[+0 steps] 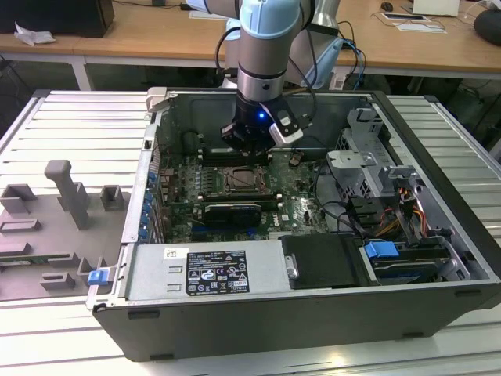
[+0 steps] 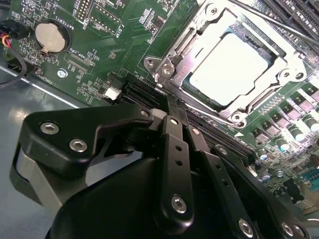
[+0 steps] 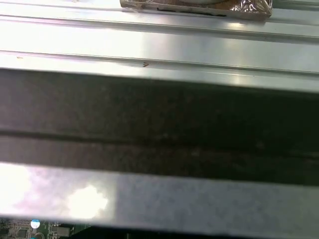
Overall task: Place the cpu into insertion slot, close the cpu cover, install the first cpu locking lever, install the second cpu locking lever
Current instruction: 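Install the first cpu locking lever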
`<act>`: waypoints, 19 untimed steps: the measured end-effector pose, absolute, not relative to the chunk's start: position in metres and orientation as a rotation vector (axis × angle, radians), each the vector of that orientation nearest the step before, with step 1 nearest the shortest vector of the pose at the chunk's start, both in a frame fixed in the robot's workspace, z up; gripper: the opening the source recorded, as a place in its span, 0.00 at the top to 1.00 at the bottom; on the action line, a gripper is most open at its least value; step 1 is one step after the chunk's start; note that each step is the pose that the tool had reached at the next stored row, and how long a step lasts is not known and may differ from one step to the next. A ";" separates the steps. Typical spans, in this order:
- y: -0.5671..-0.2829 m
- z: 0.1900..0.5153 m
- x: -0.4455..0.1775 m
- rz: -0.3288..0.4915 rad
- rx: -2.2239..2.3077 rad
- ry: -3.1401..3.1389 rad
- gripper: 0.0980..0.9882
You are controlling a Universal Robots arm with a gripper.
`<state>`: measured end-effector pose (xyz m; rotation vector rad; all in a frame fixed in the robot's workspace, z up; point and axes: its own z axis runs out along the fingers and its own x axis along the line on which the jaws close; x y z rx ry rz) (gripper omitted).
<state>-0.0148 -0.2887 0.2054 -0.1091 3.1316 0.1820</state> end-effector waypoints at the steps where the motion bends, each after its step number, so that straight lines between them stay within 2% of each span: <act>1: -0.289 0.205 -0.015 0.180 -0.109 3.132 1.00; 19: -0.289 0.202 -0.015 0.162 -0.109 3.133 1.00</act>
